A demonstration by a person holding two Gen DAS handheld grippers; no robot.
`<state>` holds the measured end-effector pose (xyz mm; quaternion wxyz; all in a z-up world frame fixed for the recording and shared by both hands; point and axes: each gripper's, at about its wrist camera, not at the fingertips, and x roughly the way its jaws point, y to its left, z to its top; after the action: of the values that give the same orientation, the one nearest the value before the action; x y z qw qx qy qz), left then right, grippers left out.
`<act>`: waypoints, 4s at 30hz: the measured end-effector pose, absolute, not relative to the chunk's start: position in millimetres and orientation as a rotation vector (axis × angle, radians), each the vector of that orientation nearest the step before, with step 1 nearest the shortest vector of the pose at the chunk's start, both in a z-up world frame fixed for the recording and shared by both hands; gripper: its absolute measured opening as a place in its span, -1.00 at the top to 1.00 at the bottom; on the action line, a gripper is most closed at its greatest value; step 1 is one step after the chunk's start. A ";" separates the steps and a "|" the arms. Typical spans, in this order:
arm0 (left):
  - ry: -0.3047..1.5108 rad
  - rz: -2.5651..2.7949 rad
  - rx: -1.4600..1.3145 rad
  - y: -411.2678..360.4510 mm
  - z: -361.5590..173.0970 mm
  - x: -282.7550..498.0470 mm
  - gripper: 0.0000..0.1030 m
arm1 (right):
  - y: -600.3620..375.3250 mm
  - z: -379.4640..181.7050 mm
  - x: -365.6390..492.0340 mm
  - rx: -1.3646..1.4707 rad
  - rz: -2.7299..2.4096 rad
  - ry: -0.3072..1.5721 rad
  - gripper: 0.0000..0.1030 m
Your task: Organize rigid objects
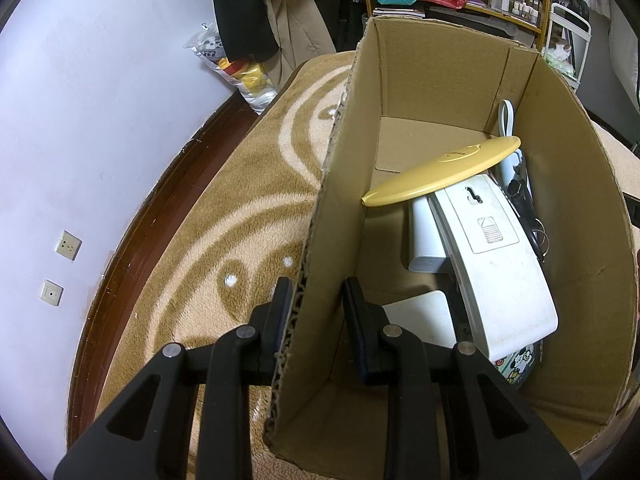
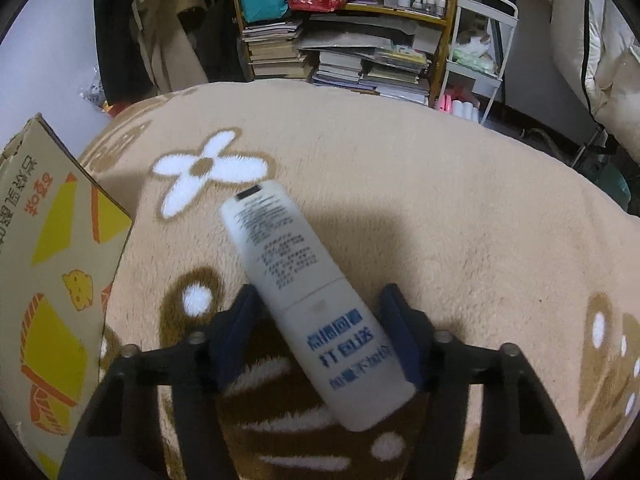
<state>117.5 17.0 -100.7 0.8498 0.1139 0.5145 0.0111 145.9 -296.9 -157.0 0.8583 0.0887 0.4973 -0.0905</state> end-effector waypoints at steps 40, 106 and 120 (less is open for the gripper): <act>1.071 0.024 0.244 18.7 -94.0 113.1 0.50 | -152.2 -34.8 99.0 0.213 0.143 0.854 0.15; 0.668 -0.129 0.260 0.9 20.3 3.9 -0.98 | -203.2 1.9 -60.0 0.171 -0.046 0.643 -1.00; 0.523 -0.143 0.254 2.2 26.9 -36.1 -0.98 | -207.4 -6.7 -88.4 0.154 -0.091 0.602 -1.00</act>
<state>-36.1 2.2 26.9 0.9555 0.1252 0.2577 -0.0706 -88.4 -207.4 -6.7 0.9511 0.0758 0.2959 -0.0447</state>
